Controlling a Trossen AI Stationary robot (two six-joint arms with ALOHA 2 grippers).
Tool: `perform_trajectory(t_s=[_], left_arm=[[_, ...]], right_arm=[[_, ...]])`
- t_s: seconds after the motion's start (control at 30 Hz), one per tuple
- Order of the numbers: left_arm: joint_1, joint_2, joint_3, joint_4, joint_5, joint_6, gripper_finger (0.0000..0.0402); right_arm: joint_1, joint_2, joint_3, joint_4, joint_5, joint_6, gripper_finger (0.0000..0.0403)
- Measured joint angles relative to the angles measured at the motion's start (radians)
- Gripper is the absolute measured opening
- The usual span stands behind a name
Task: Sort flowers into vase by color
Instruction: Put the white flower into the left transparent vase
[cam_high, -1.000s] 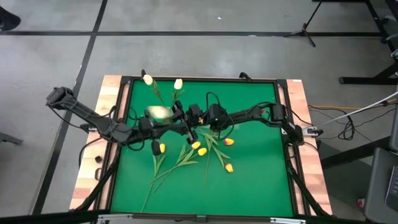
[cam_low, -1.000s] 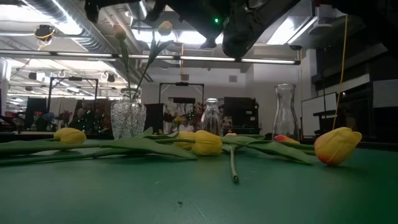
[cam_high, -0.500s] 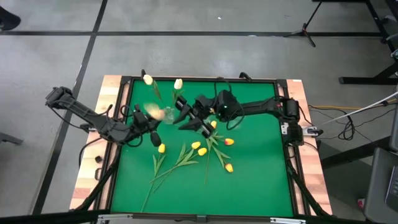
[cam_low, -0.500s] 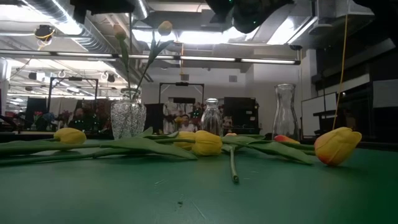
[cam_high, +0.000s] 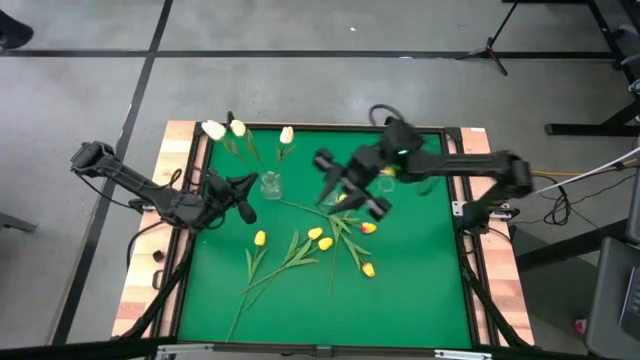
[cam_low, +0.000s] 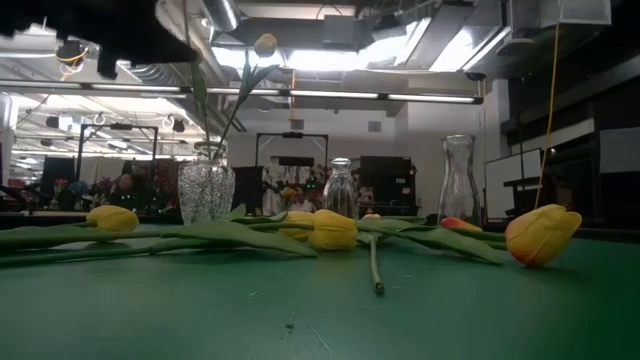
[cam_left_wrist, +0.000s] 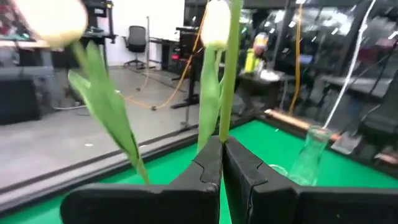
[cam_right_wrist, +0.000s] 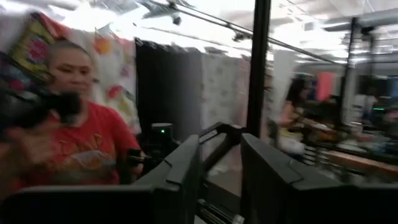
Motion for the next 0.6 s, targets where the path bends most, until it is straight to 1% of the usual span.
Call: perform_trajectory(t_s=[0.07, 0.1, 0.17, 0.23, 0.3, 0.4, 0.6], left_arm=[[0.000, -0.040, -0.058, 0.095, 0.018, 0.051, 0.0000], [0.000, -0.059, -0.079, 0.142, 0.036, 0.085, 0.0000], [0.007, -0.090, -0.112, 0.233, 0.104, 0.133, 0.0000], [0.031, -0.094, -0.130, 0.302, 0.179, 0.170, 0.0000], [0.061, -0.091, -0.142, 0.316, 0.221, 0.180, 0.0000], [0.114, -0.069, -0.150, 0.316, 0.273, 0.176, 0.0000], [0.173, -0.043, -0.162, 0.320, 0.267, 0.205, 0.0000]], right_arm=[[0.019, -0.092, 0.001, -0.203, 0.105, -0.128, 0.0117], [0.030, -0.133, 0.001, -0.303, 0.182, -0.194, 0.0117], [0.064, -0.201, 0.001, -0.462, 0.350, -0.298, 0.0117], [0.103, -0.253, 0.001, -0.569, 0.502, -0.359, 0.0117], [0.142, -0.290, 0.001, -0.636, 0.602, -0.389, 0.0117], [0.192, -0.321, 0.001, -0.712, 0.691, -0.415, 0.0117], [0.264, -0.345, 0.001, -0.782, 0.807, -0.417, 0.0117]])
